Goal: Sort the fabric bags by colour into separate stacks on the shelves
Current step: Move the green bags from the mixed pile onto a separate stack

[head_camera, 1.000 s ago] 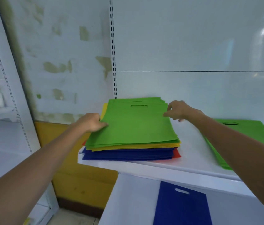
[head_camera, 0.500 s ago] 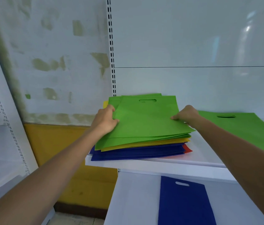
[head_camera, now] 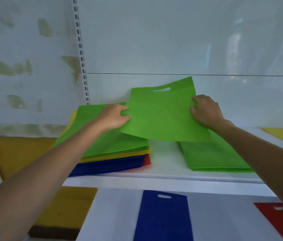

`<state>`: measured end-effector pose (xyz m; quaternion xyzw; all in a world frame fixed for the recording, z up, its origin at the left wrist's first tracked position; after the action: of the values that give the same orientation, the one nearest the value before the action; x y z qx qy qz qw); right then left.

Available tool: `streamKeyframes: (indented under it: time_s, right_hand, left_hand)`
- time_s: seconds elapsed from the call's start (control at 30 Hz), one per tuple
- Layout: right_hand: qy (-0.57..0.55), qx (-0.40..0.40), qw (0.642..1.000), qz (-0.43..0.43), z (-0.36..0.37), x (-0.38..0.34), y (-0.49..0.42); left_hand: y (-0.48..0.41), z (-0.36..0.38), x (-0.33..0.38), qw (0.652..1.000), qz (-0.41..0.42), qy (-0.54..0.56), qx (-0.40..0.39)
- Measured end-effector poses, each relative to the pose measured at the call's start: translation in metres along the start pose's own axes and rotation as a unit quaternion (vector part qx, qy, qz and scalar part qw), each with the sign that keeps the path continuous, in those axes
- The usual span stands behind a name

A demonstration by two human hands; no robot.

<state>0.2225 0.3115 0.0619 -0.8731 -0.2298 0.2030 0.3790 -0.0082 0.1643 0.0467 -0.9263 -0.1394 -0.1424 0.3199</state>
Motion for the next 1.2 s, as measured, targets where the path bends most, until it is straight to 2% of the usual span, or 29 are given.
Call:
streamKeyframes:
  time_s: [0.13, 0.33, 0.5, 0.63, 0.7, 1.03, 1.2]
  right_hand:
    - [0.036, -0.014, 0.999, 0.000, -0.019, 0.061, -0.004]
    - [0.036, -0.090, 0.995, 0.032, -0.025, 0.145, 0.009]
    - [0.030, -0.173, 0.983, 0.046, 0.005, 0.197, 0.034]
    - [0.067, -0.282, 0.955, 0.058, 0.044, 0.225, 0.064]
    - [0.084, -0.312, 0.945, 0.048, 0.054, 0.229, 0.074]
    - [0.097, -0.316, 0.943, 0.038, 0.060, 0.231, 0.066]
    - [0.060, -0.239, 0.969, 0.024, 0.029, 0.185, 0.026]
  left_hand:
    - [-0.014, 0.019, 0.058, 0.999, 0.000, 0.027, 0.022]
    - [-0.006, 0.062, 0.125, 0.997, 0.021, 0.064, 0.041]
    - [0.022, 0.114, 0.140, 0.999, 0.010, 0.051, 0.005]
    - [0.049, 0.149, 0.137, 0.998, -0.012, 0.018, -0.053]
    - [0.053, 0.152, 0.136, 0.998, -0.027, 0.017, -0.048]
    - [0.041, 0.141, 0.137, 0.998, -0.045, -0.006, -0.035]
    - [0.009, 0.077, 0.128, 0.999, -0.032, 0.005, 0.027]
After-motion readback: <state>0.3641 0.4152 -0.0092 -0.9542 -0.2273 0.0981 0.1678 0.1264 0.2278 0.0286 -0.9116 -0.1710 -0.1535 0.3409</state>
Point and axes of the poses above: each hand's wrist, its own y-axis away from the middle knuckle, its own z-axis out of the palm, x = y × z, the point moved 9 cm from there along -y, towards the middle knuckle, and after that the axes turned 12 degrees about x, right-handed, at the moved point
